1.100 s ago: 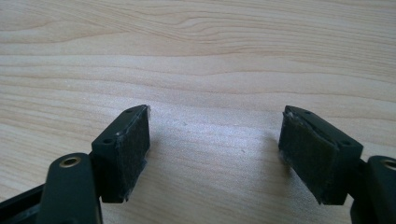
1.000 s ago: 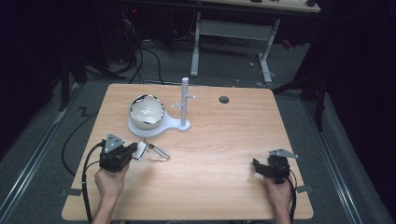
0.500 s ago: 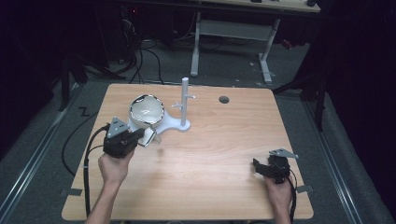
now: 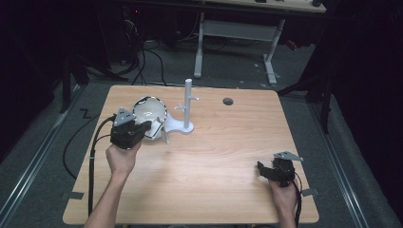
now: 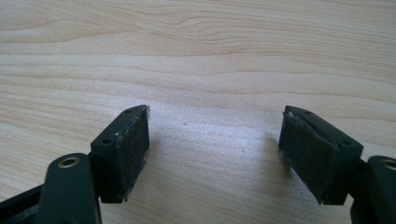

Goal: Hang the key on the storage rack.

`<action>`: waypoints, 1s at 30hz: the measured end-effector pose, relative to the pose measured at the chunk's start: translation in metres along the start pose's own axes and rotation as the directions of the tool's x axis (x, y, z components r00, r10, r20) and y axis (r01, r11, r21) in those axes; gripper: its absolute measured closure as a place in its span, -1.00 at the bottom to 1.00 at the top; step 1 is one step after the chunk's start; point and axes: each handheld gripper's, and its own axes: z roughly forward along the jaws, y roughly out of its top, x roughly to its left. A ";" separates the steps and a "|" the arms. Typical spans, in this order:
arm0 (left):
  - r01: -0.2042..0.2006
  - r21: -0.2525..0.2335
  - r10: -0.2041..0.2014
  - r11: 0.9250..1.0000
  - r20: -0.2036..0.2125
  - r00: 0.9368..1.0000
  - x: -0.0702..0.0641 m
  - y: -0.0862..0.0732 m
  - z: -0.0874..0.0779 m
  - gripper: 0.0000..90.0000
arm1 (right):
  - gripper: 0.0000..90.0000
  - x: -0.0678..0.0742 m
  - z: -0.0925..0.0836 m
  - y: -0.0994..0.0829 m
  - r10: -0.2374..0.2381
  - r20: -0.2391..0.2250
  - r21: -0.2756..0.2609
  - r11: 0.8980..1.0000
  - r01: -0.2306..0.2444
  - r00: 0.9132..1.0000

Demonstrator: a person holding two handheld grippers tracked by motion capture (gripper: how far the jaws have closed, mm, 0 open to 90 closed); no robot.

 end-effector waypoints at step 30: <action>0.013 -0.053 -0.012 0.999 0.016 1.000 0.001 0.041 0.025 0.99 | -0.45 0.000 0.000 0.000 0.000 -0.001 0.000 1.000 0.000 1.000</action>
